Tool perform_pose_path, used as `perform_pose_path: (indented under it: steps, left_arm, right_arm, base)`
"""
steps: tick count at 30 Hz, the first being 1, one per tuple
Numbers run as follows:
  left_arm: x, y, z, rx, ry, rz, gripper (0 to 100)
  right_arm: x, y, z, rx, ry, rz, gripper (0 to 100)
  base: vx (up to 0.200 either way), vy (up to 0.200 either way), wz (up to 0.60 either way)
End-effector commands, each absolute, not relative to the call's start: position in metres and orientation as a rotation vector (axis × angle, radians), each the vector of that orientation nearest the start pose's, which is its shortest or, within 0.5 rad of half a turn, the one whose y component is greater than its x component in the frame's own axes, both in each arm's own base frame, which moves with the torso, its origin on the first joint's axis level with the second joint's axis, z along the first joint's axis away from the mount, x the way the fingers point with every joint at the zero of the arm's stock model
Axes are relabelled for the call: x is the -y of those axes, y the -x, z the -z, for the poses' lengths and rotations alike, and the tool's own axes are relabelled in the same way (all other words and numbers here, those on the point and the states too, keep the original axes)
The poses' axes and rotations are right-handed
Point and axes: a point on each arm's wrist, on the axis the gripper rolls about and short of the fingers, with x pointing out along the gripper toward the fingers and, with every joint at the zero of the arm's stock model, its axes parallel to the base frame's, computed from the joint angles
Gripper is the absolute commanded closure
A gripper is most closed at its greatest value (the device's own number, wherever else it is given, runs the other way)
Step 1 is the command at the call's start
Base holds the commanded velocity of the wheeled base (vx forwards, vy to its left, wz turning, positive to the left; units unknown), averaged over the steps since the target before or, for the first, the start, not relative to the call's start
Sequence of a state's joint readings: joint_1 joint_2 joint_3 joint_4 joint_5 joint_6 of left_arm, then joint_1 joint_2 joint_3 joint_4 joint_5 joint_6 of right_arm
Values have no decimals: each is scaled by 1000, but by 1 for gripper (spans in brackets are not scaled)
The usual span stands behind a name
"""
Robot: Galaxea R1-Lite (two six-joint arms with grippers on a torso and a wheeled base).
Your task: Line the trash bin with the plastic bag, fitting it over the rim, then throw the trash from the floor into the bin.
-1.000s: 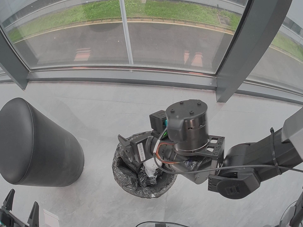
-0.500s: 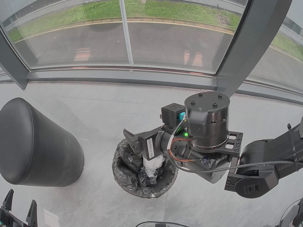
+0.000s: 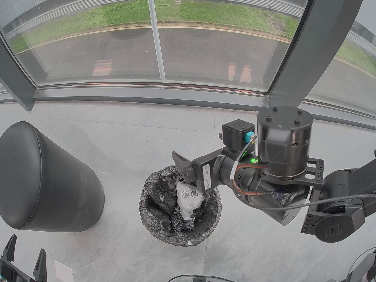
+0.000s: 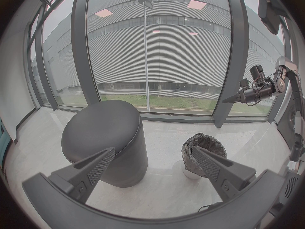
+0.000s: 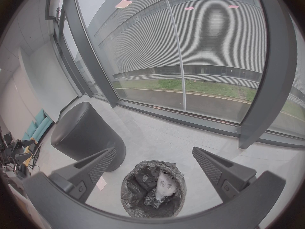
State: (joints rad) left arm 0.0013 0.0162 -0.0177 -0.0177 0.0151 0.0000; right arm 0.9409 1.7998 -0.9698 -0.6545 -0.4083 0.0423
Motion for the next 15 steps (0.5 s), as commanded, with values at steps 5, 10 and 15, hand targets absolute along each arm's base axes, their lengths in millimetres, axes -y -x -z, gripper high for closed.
perform_pose_path:
  steps: [5, 10, 15]
  left_arm:
    - [0, 23, -77, 18, 0, -17, 0]
    - [0, 23, -77, 18, 0, -17, 0]
    - [0, 23, -77, 18, 0, -17, 0]
  right_arm:
    - [-241, -198, -212, -119, 44, -471, 0]
    - [-158, -217, -240, -50, -20, -237, 0]
    - [-104, -205, -226, -81, -25, -89, 0]
  base:
    - [0, 0, 0]
    - [0, 0, 0]
    - [0, 0, 0]
